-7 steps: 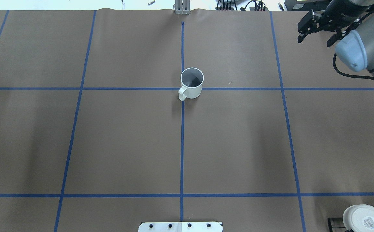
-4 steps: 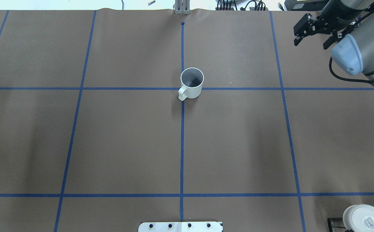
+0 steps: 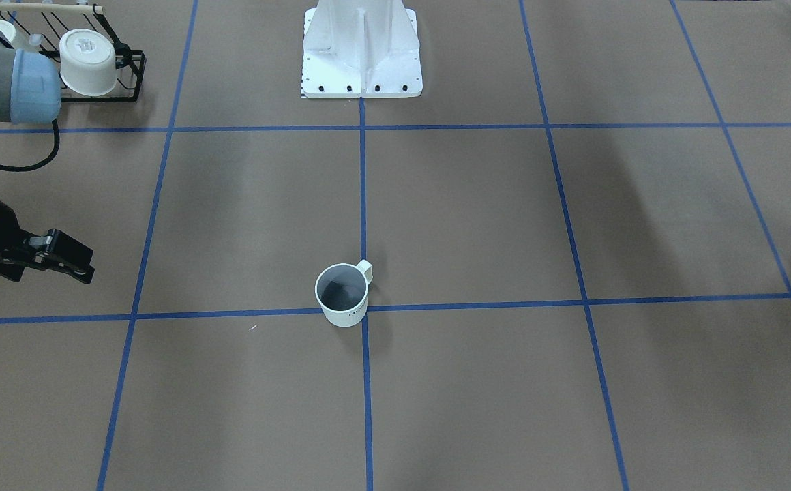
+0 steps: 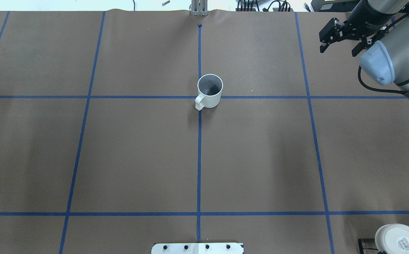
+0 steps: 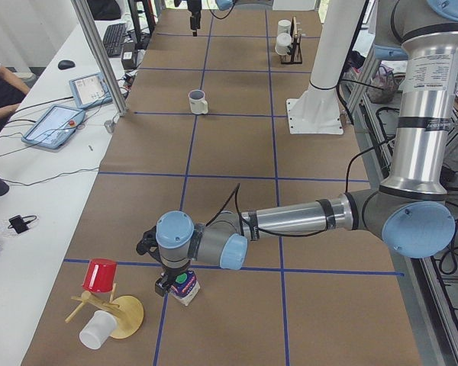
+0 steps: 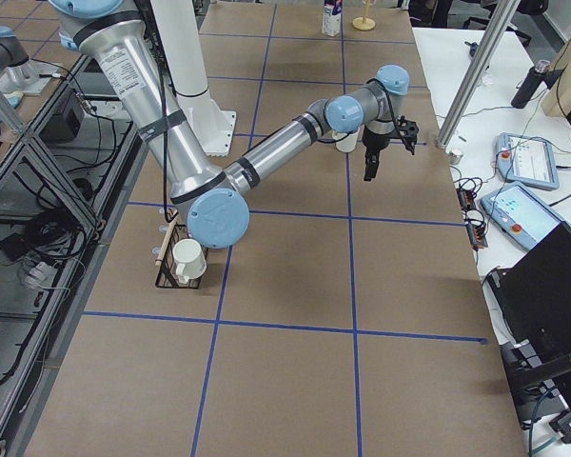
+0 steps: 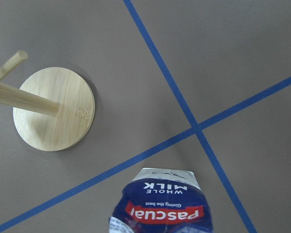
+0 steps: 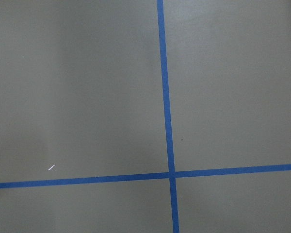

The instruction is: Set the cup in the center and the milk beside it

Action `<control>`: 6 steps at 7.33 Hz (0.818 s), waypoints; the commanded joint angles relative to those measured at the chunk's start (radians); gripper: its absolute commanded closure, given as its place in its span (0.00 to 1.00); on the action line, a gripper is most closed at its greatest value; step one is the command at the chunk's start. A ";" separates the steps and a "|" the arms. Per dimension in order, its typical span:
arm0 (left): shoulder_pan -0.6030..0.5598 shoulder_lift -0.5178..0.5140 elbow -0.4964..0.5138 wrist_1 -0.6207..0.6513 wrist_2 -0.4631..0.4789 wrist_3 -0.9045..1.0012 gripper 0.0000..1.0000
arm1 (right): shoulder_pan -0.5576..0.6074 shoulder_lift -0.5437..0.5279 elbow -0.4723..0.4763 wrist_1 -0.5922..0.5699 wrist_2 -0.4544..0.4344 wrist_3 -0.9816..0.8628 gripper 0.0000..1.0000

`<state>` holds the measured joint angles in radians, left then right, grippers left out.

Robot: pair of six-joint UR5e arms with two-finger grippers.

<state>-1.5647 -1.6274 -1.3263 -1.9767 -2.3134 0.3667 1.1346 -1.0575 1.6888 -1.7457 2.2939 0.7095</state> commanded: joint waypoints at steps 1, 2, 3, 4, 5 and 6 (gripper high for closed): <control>0.000 -0.002 -0.001 0.007 -0.003 0.005 0.18 | -0.001 0.001 0.000 0.000 -0.001 0.001 0.00; 0.000 -0.005 0.002 0.009 -0.004 0.005 0.59 | 0.001 -0.001 0.005 0.000 -0.001 -0.001 0.00; 0.000 -0.006 0.002 0.009 -0.004 0.005 0.90 | 0.001 -0.002 0.008 0.000 -0.001 -0.001 0.00; 0.000 -0.009 -0.010 0.010 -0.009 0.006 1.00 | 0.002 -0.002 0.009 0.000 0.001 -0.001 0.00; 0.000 -0.008 -0.039 0.031 -0.011 0.006 1.00 | 0.004 -0.031 0.037 0.000 -0.001 -0.004 0.00; -0.001 -0.041 -0.118 0.184 -0.041 0.006 1.00 | 0.004 -0.076 0.081 0.002 0.001 -0.013 0.00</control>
<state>-1.5648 -1.6434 -1.3730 -1.9163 -2.3302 0.3725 1.1374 -1.0899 1.7267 -1.7454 2.2940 0.7045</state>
